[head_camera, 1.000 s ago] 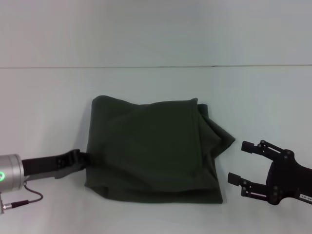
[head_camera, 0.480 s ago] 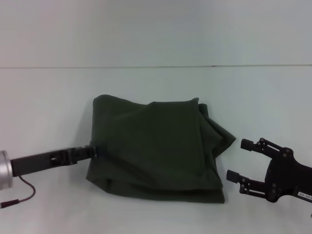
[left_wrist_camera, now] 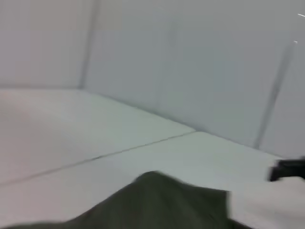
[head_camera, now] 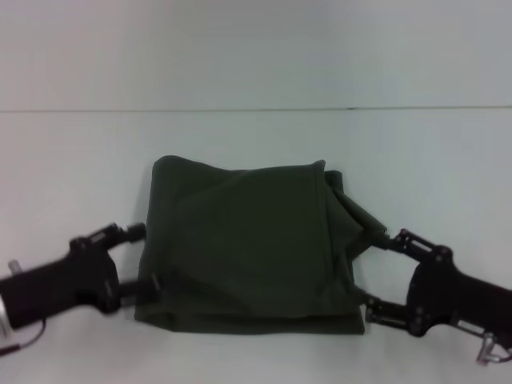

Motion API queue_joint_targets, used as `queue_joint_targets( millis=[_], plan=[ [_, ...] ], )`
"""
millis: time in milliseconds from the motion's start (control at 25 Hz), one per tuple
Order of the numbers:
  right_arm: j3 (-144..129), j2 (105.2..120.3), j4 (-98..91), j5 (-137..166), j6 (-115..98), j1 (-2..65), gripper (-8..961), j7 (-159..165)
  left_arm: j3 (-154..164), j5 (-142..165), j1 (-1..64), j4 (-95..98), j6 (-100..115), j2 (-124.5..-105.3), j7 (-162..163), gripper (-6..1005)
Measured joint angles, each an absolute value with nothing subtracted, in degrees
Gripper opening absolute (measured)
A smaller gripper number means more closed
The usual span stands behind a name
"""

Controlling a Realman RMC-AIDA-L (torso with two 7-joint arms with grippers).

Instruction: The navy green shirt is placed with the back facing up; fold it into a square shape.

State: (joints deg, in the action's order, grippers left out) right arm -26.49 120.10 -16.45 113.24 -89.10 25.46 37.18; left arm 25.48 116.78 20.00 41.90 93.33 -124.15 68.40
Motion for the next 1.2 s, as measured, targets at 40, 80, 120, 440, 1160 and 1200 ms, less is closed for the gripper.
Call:
queue_joint_targets(
  millis=[40,80,120,440,1160,1200],
  plan=[
    [-26.57,120.13,-15.85,113.35,-89.01,25.44,888,36.59,25.60,116.78,19.27,41.12,95.34,-124.28,64.45,845],
    [-26.64,120.15,-15.26,113.45,-88.95,25.32,889,36.08,25.58,116.79,18.85,40.66,96.68,-124.31,62.13,887],
    [-26.65,120.14,-14.82,113.56,-88.92,24.98,889,35.72,25.30,116.79,18.00,40.10,98.40,-124.39,59.75,929],
    [-26.02,120.11,-11.50,113.35,-85.87,19.68,888,31.54,22.95,120.42,13.38,39.64,100.53,-124.67,55.15,927],
    [-23.85,120.14,-10.28,113.11,-85.21,20.10,888,29.97,20.48,124.54,13.50,37.69,100.68,-124.55,52.58,923],
    [-23.78,120.15,-10.28,113.11,-85.24,20.18,888,29.97,20.48,124.49,13.57,37.66,100.63,-124.54,52.57,923]
  ],
)
